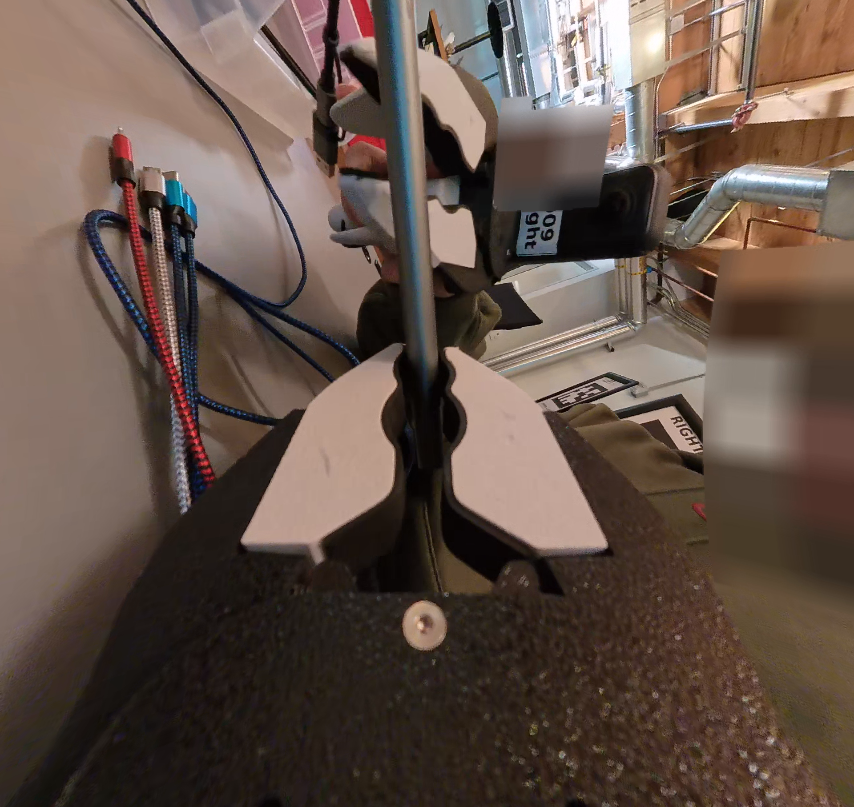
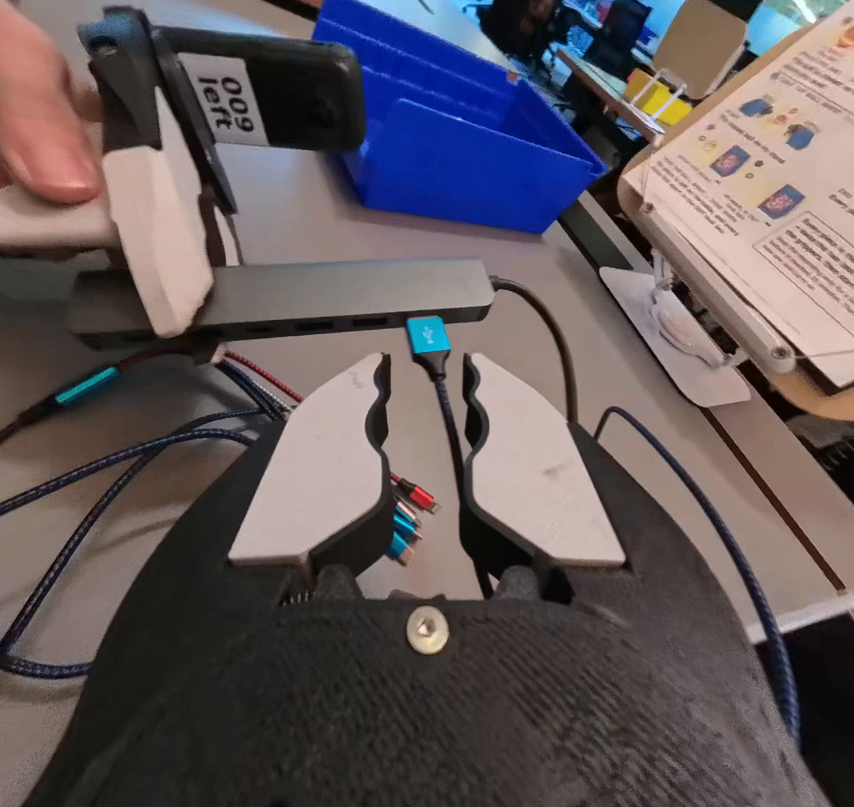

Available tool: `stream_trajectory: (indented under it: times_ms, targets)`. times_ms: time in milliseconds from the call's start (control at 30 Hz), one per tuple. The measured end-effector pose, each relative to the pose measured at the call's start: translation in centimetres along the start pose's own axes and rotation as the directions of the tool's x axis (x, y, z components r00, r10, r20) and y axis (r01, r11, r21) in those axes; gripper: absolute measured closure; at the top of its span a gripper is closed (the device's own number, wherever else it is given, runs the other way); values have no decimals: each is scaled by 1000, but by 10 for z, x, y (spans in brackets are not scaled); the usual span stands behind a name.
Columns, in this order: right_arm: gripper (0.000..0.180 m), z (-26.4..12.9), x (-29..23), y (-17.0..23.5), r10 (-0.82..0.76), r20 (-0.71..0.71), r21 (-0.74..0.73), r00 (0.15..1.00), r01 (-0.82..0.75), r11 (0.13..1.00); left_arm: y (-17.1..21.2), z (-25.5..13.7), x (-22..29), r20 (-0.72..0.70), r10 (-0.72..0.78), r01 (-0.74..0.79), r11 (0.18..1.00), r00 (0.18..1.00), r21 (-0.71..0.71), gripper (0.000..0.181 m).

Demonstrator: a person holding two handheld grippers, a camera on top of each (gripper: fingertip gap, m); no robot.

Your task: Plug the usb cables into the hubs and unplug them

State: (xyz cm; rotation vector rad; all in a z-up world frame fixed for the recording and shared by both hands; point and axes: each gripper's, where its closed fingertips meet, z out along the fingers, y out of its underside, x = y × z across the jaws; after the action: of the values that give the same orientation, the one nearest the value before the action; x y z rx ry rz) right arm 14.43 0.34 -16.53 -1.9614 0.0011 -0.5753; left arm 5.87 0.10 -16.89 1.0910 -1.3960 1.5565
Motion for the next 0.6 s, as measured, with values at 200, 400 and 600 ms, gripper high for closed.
stream_trajectory:
  times_ms: [200, 400, 600]
  targets:
    - [162, -3, -3, -12, 85, 70, 130, 994, -94, 987, 4, 0, 2, -16, -23, 23, 1000, 1000, -2, 170]
    - [164, -7, -5, -20, 93, 99, 211, 991, -112, 971, 5, 0, 9, -68, -25, 25, 1000, 997, 0, 171]
    - [163, -10, -6, -22, 92, 120, 251, 989, -119, 961, 6, 0, 12, -92, -29, 29, 1000, 995, 2, 170]
